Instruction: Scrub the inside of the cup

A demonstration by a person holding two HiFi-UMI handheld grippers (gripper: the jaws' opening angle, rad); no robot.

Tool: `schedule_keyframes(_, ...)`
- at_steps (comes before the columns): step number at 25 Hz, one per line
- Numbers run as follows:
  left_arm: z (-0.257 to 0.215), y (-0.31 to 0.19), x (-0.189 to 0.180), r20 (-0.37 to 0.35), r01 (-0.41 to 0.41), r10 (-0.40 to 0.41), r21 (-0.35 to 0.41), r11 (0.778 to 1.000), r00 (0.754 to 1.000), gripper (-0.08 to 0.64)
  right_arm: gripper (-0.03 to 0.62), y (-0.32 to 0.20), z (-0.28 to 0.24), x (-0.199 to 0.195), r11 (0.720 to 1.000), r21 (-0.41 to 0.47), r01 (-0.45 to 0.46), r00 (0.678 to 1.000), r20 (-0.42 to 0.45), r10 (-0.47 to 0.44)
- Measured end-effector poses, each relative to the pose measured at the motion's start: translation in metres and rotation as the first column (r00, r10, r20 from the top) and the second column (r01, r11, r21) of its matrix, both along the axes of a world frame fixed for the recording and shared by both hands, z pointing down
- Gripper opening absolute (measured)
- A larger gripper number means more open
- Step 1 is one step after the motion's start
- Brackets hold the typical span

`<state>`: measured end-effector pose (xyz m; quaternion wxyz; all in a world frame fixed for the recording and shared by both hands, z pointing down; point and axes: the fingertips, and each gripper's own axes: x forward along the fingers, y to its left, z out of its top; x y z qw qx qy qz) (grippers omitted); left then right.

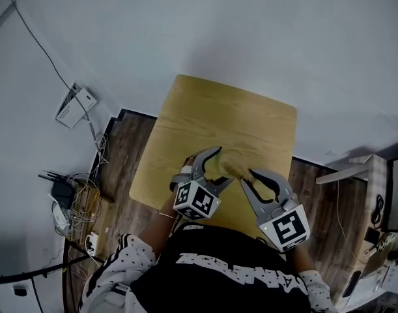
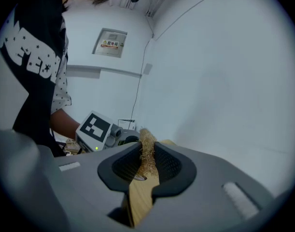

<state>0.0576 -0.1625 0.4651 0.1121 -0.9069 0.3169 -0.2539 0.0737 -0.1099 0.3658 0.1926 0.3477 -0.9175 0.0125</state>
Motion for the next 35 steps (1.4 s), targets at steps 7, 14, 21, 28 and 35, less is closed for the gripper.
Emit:
schedule_keyframes(7, -0.024, 0.001, 0.006, 0.051, -0.024, 0.02, 0.069, 0.997, 0.999, 0.36, 0.089, -0.006, 0.004, 0.001, 1.0, 0.015, -0.006, 0.999, -0.037, 0.006)
schedule_keyframes(14, -0.029, -0.009, 0.006, 0.069, -0.019, 0.013, 0.077, 0.997, 0.997, 0.36, 0.087, -0.021, 0.007, 0.005, 0.999, -0.017, -0.027, 0.997, -0.074, 0.026)
schedule_keyframes(21, -0.033, -0.018, 0.011, 0.102, -0.019, 0.008, 0.098, 0.995, 0.995, 0.359, 0.087, -0.032, 0.012, 0.013, 0.997, -0.059, -0.041, 0.991, -0.126, 0.033)
schedule_keyframes(28, -0.034, -0.018, 0.013, 0.151, -0.029, 0.009, 0.132, 0.991, 0.989, 0.359, 0.086, -0.034, 0.018, 0.016, 0.996, -0.083, -0.027, 0.981, -0.196, 0.01)
schedule_keyframes(35, -0.027, -0.017, 0.011, 0.219, -0.053, 0.016, 0.164, 0.985, 0.976, 0.359, 0.086, -0.027, 0.026, 0.016, 0.995, -0.1, 0.013, 0.962, -0.271, -0.04)
